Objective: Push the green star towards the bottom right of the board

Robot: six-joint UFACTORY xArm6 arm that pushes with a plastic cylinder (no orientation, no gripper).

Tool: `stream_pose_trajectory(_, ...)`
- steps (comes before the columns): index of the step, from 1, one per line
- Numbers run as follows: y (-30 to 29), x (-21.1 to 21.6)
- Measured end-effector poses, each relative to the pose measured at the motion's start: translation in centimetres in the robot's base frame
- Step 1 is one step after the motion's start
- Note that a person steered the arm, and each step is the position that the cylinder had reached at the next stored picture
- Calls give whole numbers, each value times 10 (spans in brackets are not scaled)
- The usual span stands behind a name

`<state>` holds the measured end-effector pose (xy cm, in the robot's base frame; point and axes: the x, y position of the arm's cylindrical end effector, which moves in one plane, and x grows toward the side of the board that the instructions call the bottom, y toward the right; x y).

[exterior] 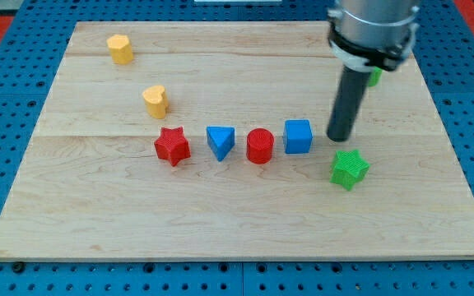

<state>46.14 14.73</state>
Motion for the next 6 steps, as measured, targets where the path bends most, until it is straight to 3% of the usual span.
stream_pose_trajectory(3, -32, 65)
stream_pose_trajectory(6, -100, 41)
